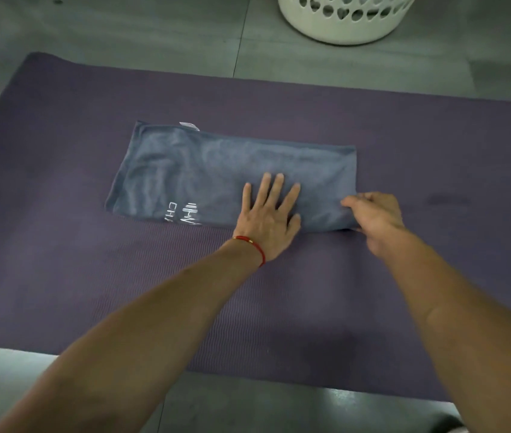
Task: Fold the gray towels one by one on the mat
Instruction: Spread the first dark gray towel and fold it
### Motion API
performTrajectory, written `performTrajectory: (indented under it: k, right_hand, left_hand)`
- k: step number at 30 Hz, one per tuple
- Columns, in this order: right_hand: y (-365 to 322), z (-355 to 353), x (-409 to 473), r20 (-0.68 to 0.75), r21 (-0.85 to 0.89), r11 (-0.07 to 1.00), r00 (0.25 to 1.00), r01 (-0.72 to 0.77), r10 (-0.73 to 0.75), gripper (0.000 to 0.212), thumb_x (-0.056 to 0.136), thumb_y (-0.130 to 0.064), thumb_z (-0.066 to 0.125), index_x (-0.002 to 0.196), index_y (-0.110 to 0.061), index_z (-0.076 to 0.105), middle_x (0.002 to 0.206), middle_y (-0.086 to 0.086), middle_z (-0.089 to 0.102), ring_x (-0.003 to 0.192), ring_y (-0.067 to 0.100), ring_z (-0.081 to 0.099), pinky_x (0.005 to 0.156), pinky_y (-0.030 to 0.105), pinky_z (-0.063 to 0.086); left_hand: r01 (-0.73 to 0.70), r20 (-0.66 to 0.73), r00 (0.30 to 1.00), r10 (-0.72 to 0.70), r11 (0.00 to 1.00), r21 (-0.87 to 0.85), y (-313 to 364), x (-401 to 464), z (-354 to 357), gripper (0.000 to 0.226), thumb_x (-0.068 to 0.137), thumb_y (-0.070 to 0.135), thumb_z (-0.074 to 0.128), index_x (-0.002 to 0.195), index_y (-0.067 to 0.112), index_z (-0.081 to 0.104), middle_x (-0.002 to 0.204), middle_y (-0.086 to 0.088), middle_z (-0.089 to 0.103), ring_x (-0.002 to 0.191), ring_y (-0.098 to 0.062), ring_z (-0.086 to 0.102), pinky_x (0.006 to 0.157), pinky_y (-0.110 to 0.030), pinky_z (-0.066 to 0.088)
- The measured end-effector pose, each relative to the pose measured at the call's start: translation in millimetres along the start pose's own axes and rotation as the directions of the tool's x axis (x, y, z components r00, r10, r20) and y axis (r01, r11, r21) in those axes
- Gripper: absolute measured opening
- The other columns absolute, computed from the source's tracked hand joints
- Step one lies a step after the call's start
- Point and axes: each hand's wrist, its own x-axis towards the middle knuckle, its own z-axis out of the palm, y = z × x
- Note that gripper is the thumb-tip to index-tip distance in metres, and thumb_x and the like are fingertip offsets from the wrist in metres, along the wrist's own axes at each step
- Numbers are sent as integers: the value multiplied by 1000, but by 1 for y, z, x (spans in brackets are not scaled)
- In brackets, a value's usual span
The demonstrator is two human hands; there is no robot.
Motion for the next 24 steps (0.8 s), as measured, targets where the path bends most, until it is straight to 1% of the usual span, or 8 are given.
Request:
performTrajectory:
  k: [3, 6, 11, 14, 17, 20, 22, 24]
  right_hand:
    - [-13, 4, 7, 91, 204, 974, 993, -96, 79, 24, 83, -20, 78, 95, -13, 59, 95, 8, 70, 87, 24, 70, 70, 39, 60]
    - [-28, 7, 14, 158, 186, 981, 987, -63, 33, 12, 89, -20, 72, 92, -13, 62, 81, 6, 68, 69, 19, 65, 52, 26, 54]
    - [-68, 27, -1, 268, 122, 973, 937, 198, -224, 20, 89, -15, 65, 73, -20, 56, 65, 4, 59, 52, 15, 54, 45, 23, 37]
    - [-89, 58, -24, 305, 81, 923, 873, 375, -381, 11, 86, -18, 67, 80, -20, 58, 71, 1, 63, 59, 16, 61, 46, 25, 41]
    - [-94, 89, -42, 462, 63, 879, 767, 473, -446, 25, 89, -28, 65, 113, -21, 60, 83, 3, 73, 62, 16, 64, 47, 28, 46]
    - [-77, 107, -44, 497, -48, 841, 743, 539, -448, 32, 88, -28, 60, 121, -24, 62, 97, 1, 73, 81, 19, 69, 74, 38, 58]
    - [-60, 104, -41, 436, -199, 806, 787, 558, -437, 34, 89, -23, 57, 122, -23, 62, 109, -1, 70, 102, 19, 67, 89, 31, 51]
    - [-42, 97, -39, 388, -302, 783, 821, 543, -420, 36, 92, -19, 57, 127, -17, 60, 121, 1, 66, 113, 20, 61, 92, 27, 46]
  left_hand:
    - [16, 146, 989, -15, 1000, 1, 5, 6, 7, 69, 102, 53, 20, 160, 25, -5, 167, -10, -16, 153, -32, -17, 120, -62, -5]
    - [-4, 17, 1000, 8, 970, -245, 12, 7, -12, 71, 92, 47, 36, 155, 15, 28, 162, -20, 18, 151, -39, 12, 119, -61, 17]
    - [79, -121, 958, -261, 642, -763, 46, -10, -45, 70, 78, 45, 67, 140, 17, 48, 129, 1, 58, 117, -19, 54, 99, -31, 46]
    - [144, -87, 782, -617, 315, -938, 39, -13, -59, 49, 79, 24, 79, 122, 20, 56, 105, 10, 66, 89, -1, 62, 77, -9, 46]
    - [191, -5, 597, -802, 148, -970, 8, -22, -56, 22, 80, 12, 67, 98, 16, 56, 81, 9, 63, 72, -7, 60, 76, -28, 55]
    - [306, 205, 444, -872, -67, -950, -27, -39, -38, 26, 67, 25, 63, 90, 16, 58, 80, 0, 66, 80, -25, 67, 75, -45, 60]
    - [302, 346, 418, -840, -230, -925, -45, -46, -28, 39, 60, 26, 63, 97, 15, 64, 94, -12, 71, 90, -33, 72, 74, -48, 63]
    - [248, 376, 484, -790, -287, -925, -51, -49, -30, 34, 71, 10, 61, 104, 10, 65, 105, -18, 70, 93, -33, 73, 71, -48, 63]
